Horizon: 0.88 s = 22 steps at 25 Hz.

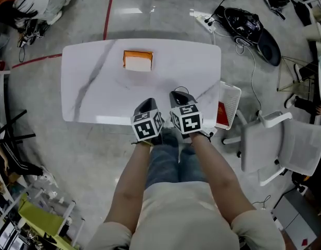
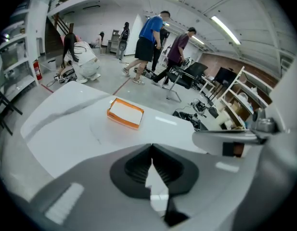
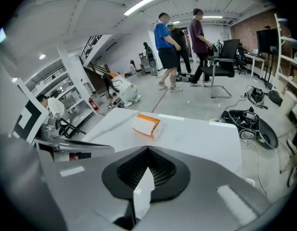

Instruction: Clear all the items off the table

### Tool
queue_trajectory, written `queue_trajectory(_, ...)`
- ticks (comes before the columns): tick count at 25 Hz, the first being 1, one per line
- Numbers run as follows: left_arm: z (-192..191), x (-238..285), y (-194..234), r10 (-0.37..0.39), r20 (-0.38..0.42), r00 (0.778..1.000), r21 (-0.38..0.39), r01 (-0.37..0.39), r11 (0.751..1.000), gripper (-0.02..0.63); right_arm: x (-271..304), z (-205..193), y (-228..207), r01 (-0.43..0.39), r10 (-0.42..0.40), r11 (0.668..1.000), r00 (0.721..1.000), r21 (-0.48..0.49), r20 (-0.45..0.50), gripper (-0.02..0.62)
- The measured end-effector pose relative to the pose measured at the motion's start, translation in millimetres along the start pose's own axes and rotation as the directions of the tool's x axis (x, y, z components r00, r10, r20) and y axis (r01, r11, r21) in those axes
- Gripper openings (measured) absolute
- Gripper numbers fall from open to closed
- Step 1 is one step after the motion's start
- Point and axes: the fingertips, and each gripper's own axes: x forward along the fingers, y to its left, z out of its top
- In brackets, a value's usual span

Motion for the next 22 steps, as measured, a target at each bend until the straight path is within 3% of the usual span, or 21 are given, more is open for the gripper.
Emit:
queue_trajectory(14, 50, 49, 57, 0.056, 0.005, 0.998, -0.012, -0.056, 0.998, 0.012, 82, 44, -2, -0.041, 0.039, 0.999, 0.998, -0.033, -0.051, -0.002)
queue_trajectory(22, 74, 76, 88, 0.044, 0.01, 0.999, -0.024, -0.043, 0.999, 0.114, 122, 61, -5, -0.051, 0.049, 0.998, 0.997, -0.031, -0.056, -0.002)
